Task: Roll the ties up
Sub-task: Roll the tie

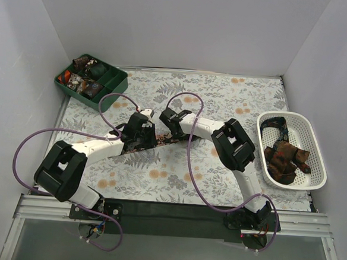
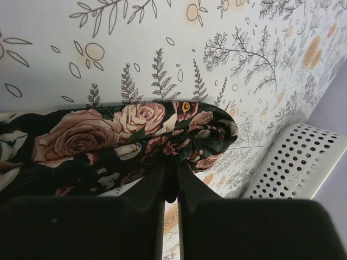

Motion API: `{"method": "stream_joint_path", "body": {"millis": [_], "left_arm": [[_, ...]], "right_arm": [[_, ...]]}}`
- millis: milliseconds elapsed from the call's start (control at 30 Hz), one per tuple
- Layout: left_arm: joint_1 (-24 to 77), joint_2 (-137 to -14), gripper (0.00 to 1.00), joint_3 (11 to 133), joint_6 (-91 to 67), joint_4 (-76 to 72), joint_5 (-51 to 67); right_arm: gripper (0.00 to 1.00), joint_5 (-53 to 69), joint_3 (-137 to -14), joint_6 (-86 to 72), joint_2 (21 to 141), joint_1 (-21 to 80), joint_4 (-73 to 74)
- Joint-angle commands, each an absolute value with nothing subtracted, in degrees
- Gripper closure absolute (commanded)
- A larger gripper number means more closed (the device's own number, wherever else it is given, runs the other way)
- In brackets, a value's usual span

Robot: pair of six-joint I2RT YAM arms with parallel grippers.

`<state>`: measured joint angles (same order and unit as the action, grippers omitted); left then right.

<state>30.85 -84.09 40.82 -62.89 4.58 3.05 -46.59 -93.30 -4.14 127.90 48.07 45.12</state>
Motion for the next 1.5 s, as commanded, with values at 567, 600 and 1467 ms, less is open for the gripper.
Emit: {"method": "stream_joint_path", "body": {"millis": [567,600,1467], "left_arm": [[30.8,-80.8,0.73,43.4,-59.6,5.0,5.9],[30.8,-80.8,0.73,43.9,-59.2,5.1,6.0],[37.8,-91.2,0.06,60.0,-26.6,4.0,11.8]], "right_arm": [[0.65,-20.3,-94.7,-2.9,120.3,44.6,41.5],[0.65,-20.0,-95.2,-3.1,120.1,44.4,41.4],[0.16,-3.2,-91.9,-10.9,101.2,26.4,41.5]]}}
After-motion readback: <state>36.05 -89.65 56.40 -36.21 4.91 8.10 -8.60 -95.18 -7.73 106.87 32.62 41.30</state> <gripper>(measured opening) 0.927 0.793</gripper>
